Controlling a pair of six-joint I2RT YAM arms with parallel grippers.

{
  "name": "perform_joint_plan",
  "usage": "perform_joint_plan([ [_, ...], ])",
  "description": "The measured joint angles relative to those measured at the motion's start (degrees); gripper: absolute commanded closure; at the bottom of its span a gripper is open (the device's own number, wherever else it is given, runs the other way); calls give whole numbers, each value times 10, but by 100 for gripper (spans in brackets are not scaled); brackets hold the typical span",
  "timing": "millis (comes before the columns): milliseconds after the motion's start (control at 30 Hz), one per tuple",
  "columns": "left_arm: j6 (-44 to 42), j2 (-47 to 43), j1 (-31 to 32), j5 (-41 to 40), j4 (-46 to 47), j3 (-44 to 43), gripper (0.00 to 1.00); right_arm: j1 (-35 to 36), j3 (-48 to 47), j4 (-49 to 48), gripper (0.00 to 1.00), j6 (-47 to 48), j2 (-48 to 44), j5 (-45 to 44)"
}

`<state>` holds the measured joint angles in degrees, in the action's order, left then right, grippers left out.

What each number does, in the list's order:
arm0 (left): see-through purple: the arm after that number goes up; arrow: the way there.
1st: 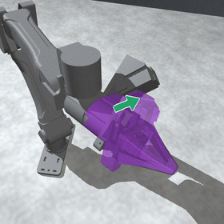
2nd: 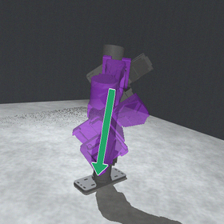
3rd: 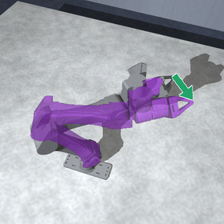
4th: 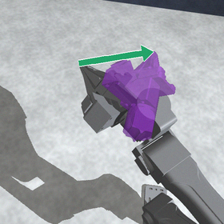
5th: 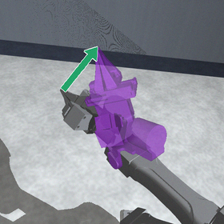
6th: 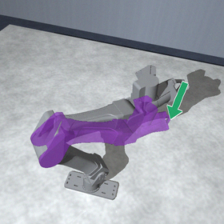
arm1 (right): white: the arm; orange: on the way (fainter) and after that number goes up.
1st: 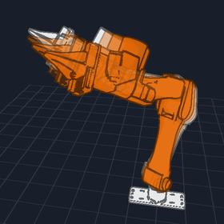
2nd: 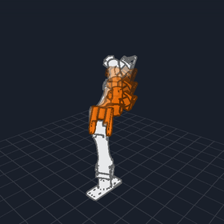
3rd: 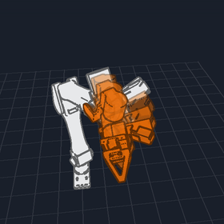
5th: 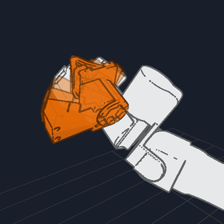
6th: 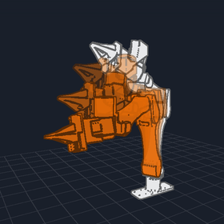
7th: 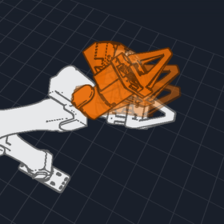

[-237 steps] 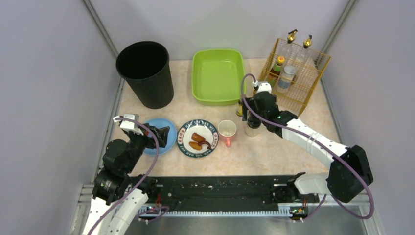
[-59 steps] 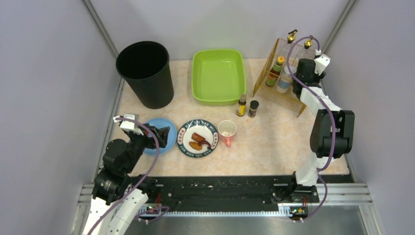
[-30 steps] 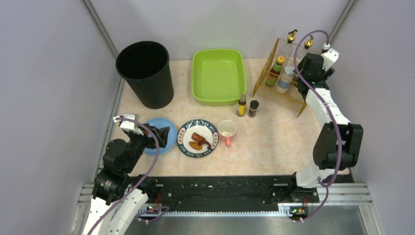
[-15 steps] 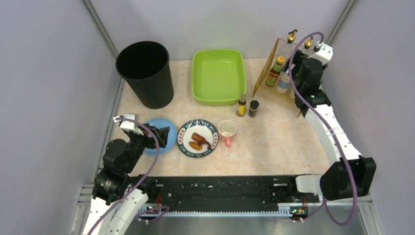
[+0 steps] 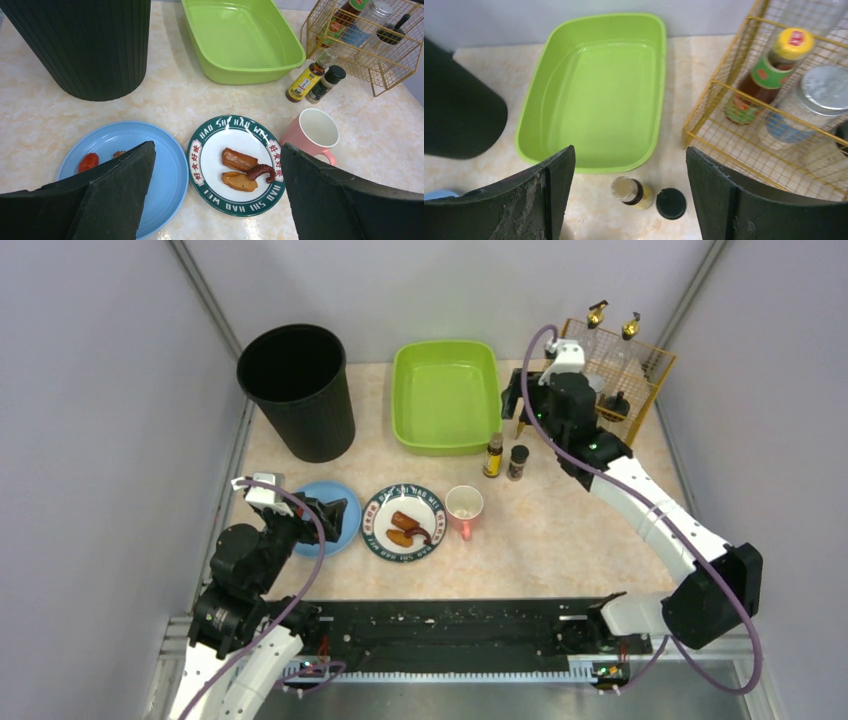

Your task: Clear the kitchen counter

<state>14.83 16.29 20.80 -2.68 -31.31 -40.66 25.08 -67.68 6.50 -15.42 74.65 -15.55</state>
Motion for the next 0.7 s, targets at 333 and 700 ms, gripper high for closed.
perform_joint_plan([
  [333,0,4,0,-2,0,0,1,66,-10,33,21,35,71,6],
  [700,0,11,0,-2,0,0,1,74,-2,24,24,37,107,-3],
])
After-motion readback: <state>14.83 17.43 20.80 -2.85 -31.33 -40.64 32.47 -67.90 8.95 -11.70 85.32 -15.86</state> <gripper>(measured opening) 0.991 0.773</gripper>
